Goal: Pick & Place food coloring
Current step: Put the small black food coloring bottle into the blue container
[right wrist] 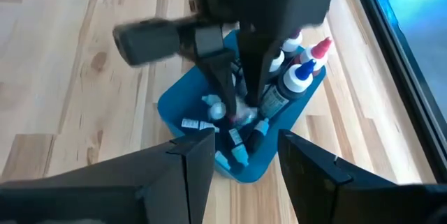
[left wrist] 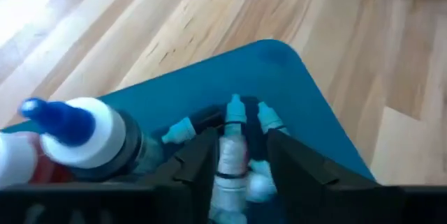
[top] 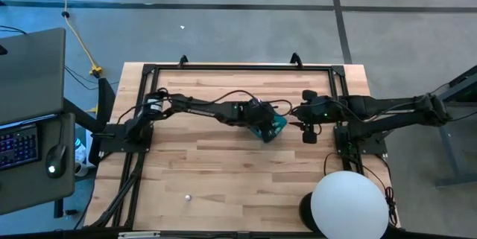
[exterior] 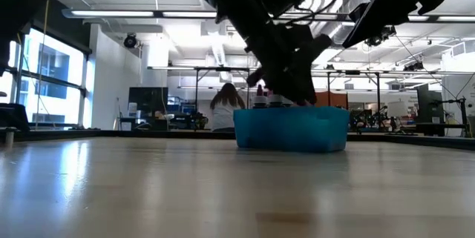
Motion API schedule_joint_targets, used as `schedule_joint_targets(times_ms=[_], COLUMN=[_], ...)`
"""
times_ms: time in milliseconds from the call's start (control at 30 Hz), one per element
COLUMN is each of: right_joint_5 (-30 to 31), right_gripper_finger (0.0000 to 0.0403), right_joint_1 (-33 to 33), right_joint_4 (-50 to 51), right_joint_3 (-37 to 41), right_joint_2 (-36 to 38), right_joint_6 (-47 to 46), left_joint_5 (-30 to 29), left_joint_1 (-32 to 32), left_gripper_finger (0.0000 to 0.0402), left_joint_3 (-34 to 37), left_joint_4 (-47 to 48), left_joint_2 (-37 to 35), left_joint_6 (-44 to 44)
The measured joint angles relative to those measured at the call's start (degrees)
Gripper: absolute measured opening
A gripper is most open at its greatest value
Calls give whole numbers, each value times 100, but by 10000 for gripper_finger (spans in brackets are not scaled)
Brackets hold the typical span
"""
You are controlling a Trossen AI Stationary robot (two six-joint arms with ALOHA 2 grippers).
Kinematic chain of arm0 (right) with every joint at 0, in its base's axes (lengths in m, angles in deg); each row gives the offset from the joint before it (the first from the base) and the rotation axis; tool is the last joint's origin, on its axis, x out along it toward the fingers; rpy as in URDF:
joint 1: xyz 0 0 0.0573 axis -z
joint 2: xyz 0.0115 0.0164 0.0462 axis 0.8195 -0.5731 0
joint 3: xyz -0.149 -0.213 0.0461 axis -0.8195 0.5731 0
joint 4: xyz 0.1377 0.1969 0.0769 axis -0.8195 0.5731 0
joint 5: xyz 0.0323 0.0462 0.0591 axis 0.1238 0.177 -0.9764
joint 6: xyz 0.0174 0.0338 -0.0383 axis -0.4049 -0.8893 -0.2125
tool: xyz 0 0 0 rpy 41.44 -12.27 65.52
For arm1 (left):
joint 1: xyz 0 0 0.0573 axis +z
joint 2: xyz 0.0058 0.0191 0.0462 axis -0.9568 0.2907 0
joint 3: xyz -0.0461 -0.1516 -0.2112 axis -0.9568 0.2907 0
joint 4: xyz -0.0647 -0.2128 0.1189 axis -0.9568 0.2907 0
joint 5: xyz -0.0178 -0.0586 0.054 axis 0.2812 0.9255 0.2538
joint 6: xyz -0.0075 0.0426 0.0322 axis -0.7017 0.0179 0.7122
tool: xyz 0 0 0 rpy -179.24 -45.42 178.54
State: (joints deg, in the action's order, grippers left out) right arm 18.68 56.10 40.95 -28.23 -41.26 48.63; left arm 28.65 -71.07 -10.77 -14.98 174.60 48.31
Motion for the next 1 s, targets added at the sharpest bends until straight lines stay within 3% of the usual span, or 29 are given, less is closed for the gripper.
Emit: schedule_joint_targets(times_ms=[167,233,400,500,700,867,1000], right_joint_5=[2,1,0,-3,-2,-1,-3], right_gripper_finger=[149,149,149,149,149,149,149], right_joint_1=[2,2,0,0,1,0,0], right_joint_4=[51,103,134,151,170,165,161], right_joint_3=[0,0,0,0,0,0,0], right_joint_2=[-2,-2,-2,-4,-4,-4,-4], right_joint_6=[52,24,7,-2,-55,-129,-258], left_joint_5=[60,443,1825,2119,577,-853,-1261], left_joint_1=[-16,-16,-13,-91,-839,-1701,-2350], left_gripper_finger=[172,181,180,179,179,179,179], left_joint_3=[-33,-149,-1052,-1673,-2111,-2108,-1940], left_joint_4=[-114,157,1977,3292,5159,6677,7092], left_joint_2=[33,33,-81,-107,-293,-549,-828], left_joint_6=[0,-2,39,70,-233,-1462,-2305])
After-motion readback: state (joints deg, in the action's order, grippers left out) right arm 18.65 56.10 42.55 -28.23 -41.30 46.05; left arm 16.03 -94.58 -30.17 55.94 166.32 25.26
